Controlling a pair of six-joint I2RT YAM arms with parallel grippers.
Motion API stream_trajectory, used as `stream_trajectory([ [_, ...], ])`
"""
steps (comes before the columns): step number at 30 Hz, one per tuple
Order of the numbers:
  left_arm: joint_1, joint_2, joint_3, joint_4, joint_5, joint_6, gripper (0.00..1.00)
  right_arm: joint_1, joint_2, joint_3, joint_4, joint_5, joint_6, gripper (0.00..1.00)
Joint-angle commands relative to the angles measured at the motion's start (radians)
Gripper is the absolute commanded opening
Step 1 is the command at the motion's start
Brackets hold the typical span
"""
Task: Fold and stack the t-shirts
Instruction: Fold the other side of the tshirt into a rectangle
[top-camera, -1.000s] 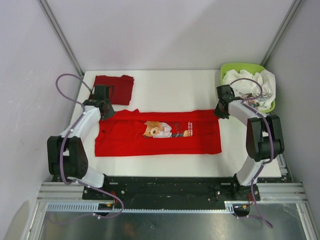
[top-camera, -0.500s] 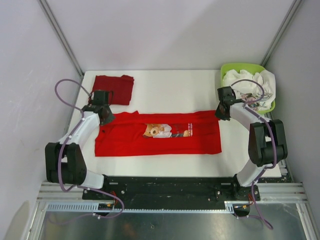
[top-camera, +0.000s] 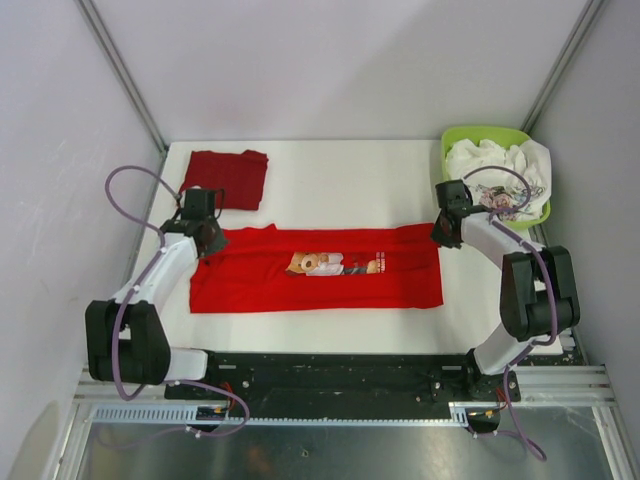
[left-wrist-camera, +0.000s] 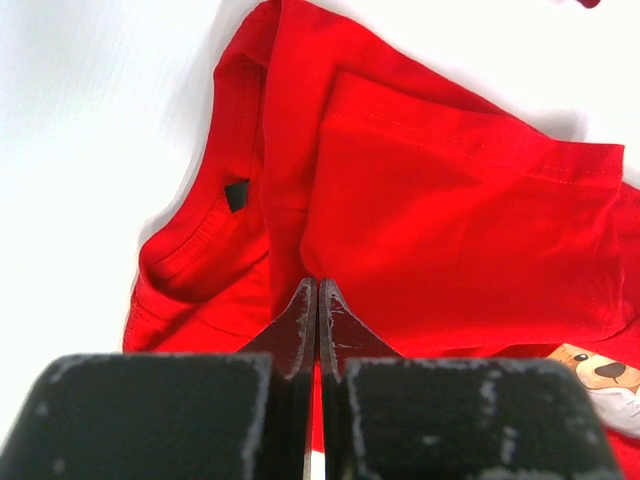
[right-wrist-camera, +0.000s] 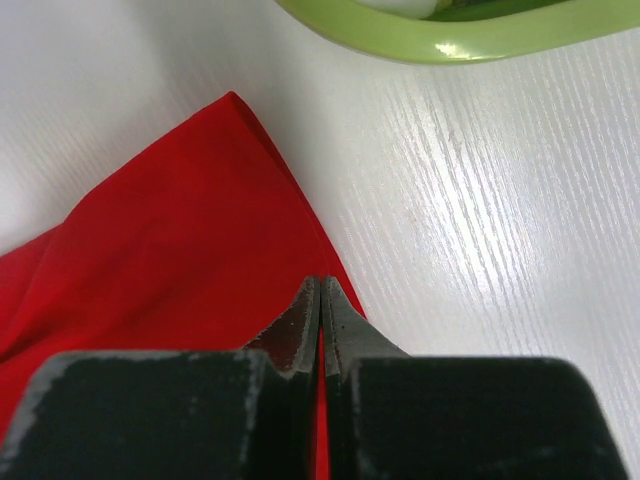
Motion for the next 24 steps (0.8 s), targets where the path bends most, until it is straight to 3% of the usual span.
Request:
stream_trajectory([
  [1, 0.015, -0.056, -0.007, 0.014, -0.012, -0.014, 0.00, 0.004, -0.056, -0.008, 0.002, 0.028, 0.013, 0.00],
  [12, 0.028, -0.096, -0.075, 0.014, 0.019, -0.072, 0.00, 0.004, -0.071, -0.050, 0.014, 0.023, 0.019, 0.00],
  [24, 0.029, -0.030, -0.131, 0.021, 0.045, -0.127, 0.00, 0.008, -0.040, -0.091, 0.051, 0.004, 0.027, 0.00],
])
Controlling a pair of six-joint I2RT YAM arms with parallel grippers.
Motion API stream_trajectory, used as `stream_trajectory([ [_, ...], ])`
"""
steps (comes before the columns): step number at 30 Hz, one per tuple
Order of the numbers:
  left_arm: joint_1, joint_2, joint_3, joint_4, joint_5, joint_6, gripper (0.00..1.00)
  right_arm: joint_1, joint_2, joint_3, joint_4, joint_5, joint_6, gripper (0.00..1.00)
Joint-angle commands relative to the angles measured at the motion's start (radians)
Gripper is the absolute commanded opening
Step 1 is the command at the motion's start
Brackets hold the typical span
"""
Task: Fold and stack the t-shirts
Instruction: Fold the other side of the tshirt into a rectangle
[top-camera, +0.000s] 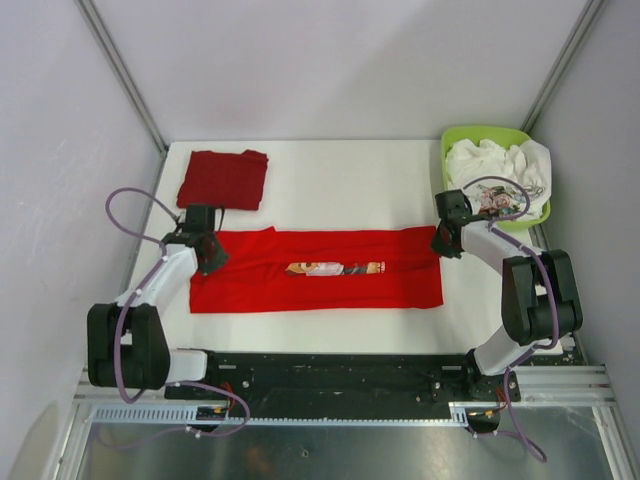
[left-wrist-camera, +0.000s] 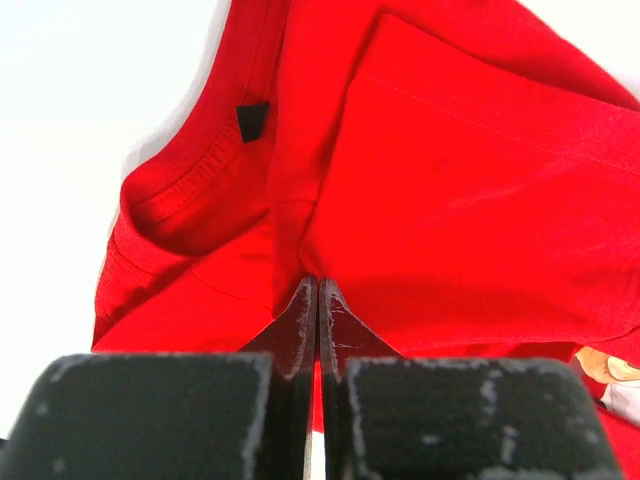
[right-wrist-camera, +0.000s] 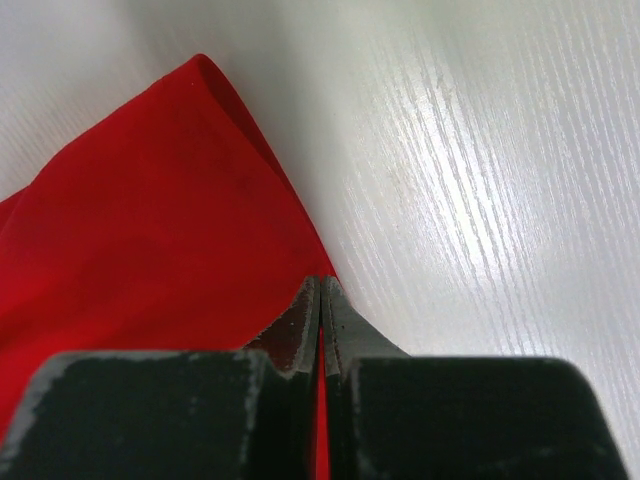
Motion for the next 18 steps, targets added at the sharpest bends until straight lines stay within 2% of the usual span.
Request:
stream_trajectory([
  [1, 0.008, 0.008, -0.007, 0.017, 0.008, -0.028, 0.00, 0.004, -0.008, -0.007, 0.035, 0.011, 0.019, 0.00],
  [12, 0.008, -0.074, 0.010, 0.007, 0.007, -0.007, 0.00, -0.013, -0.072, -0.007, 0.021, 0.008, 0.011, 0.00],
  [18, 0.008, -0.059, -0.021, 0.003, 0.011, -0.021, 0.00, -0.011, -0.065, -0.013, 0.007, 0.010, 0.014, 0.00],
])
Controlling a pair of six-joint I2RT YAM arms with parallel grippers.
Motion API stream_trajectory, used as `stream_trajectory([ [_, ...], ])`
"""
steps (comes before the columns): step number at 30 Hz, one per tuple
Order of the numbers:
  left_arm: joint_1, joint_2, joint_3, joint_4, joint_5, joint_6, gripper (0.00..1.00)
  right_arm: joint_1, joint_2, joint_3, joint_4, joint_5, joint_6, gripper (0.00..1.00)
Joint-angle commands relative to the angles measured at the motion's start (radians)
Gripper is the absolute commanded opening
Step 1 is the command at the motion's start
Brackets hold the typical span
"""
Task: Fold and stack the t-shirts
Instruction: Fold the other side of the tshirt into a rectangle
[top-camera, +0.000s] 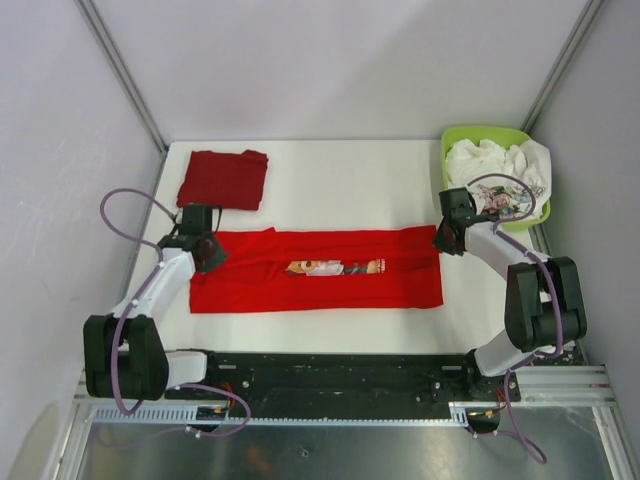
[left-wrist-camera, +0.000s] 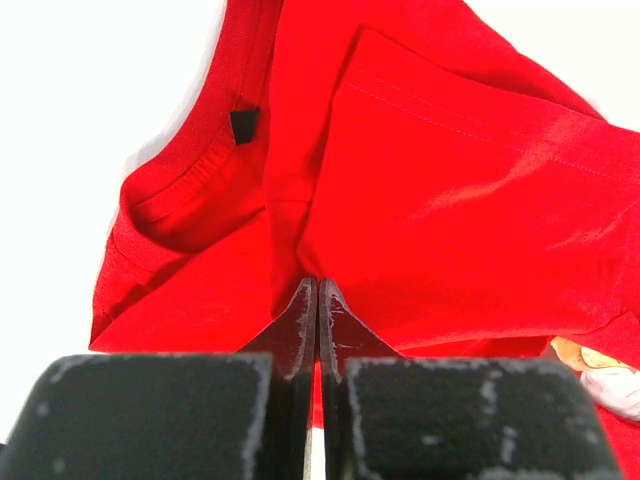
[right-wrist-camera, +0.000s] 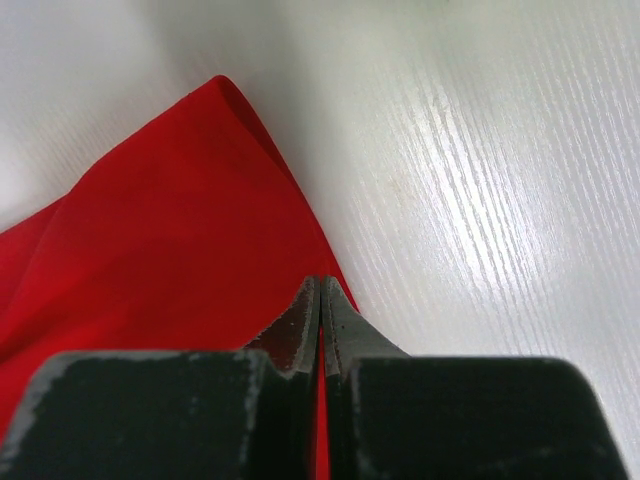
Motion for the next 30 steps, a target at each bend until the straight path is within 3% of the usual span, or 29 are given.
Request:
stream_trajectory([
  [1, 0.007, -0.006, -0.021, 0.004, 0.001, -0.017, 0.00, 0.001, -0.018, -0.011, -0.004, 0.017, 0.015, 0.00],
  [13, 0.007, -0.004, -0.049, 0.004, -0.027, -0.037, 0.00, 0.017, -0.047, -0.037, -0.007, 0.016, 0.027, 0.02],
  [17, 0.008, 0.007, -0.057, 0.005, -0.022, -0.045, 0.00, 0.035, -0.059, -0.059, -0.006, 0.018, 0.035, 0.12],
  [23, 0.006, 0.016, -0.061, 0.006, -0.017, -0.050, 0.00, 0.039, -0.105, -0.085, -0.016, 0.029, 0.040, 0.42],
  [30, 0.006, 0.009, -0.060, 0.006, -0.019, -0.049, 0.00, 0.042, -0.108, -0.086, 0.021, 0.010, 0.043, 0.40],
])
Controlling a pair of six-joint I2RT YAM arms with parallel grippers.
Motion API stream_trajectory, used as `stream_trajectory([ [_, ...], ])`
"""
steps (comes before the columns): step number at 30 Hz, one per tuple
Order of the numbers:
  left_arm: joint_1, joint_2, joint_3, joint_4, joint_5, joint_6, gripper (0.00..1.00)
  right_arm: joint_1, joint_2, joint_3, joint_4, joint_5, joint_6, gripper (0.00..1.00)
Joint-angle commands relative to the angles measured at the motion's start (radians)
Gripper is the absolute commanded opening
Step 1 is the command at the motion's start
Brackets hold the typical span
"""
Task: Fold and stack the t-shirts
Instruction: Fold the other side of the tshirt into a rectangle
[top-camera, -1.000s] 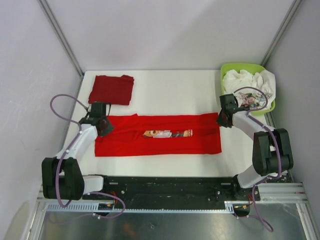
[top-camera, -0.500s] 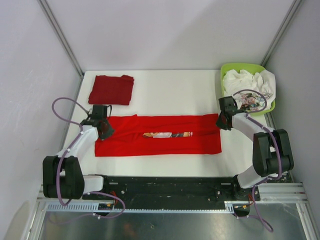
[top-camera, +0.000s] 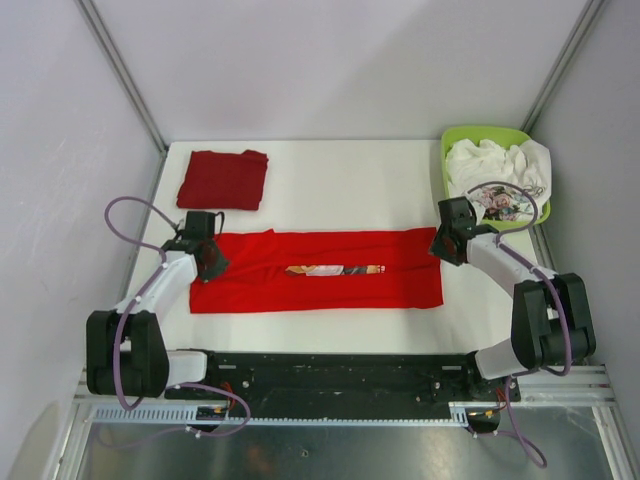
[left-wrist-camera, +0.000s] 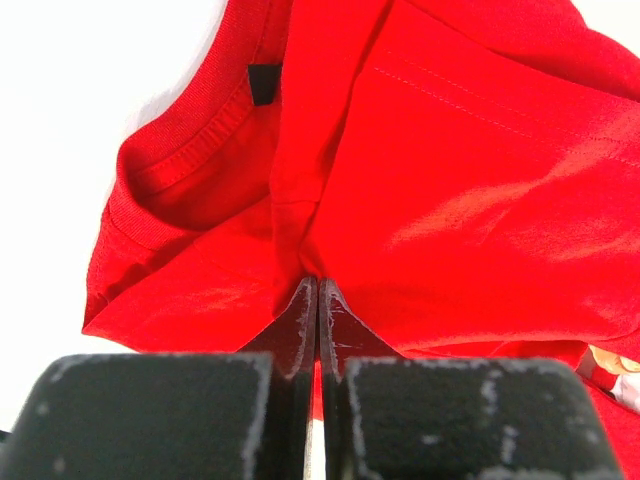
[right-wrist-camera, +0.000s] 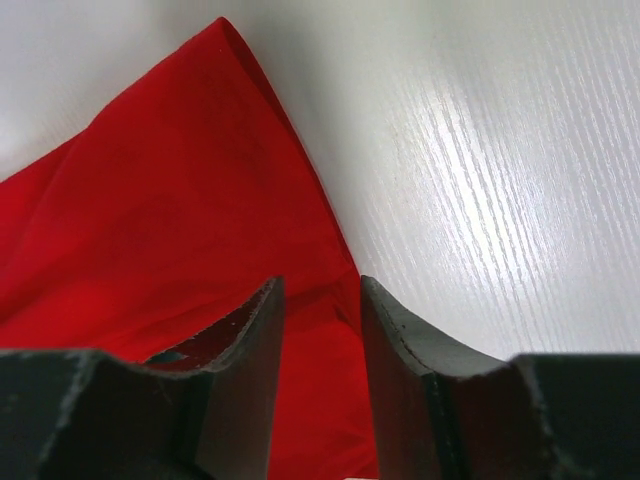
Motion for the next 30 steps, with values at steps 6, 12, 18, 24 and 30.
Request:
stream_trajectory([
  [6, 0.006, -0.003, -0.004, 0.008, -0.022, -0.015, 0.00, 0.015, 0.059, -0.002, 0.045, 0.018, 0.020, 0.38],
  [12, 0.007, -0.003, -0.005, 0.007, -0.024, -0.013, 0.00, 0.017, 0.084, -0.006, 0.076, 0.023, 0.018, 0.30],
  [18, 0.006, -0.001, -0.003, 0.007, -0.025, -0.013, 0.00, 0.017, 0.082, -0.006, 0.061, 0.048, 0.015, 0.23],
  [24, 0.006, 0.003, -0.002, 0.008, -0.023, -0.014, 0.00, 0.012, 0.081, -0.007, 0.062, 0.060, 0.005, 0.27],
  [30, 0.006, 0.003, 0.000, 0.007, -0.025, -0.012, 0.00, -0.012, 0.101, -0.010, 0.081, 0.040, -0.004, 0.27],
])
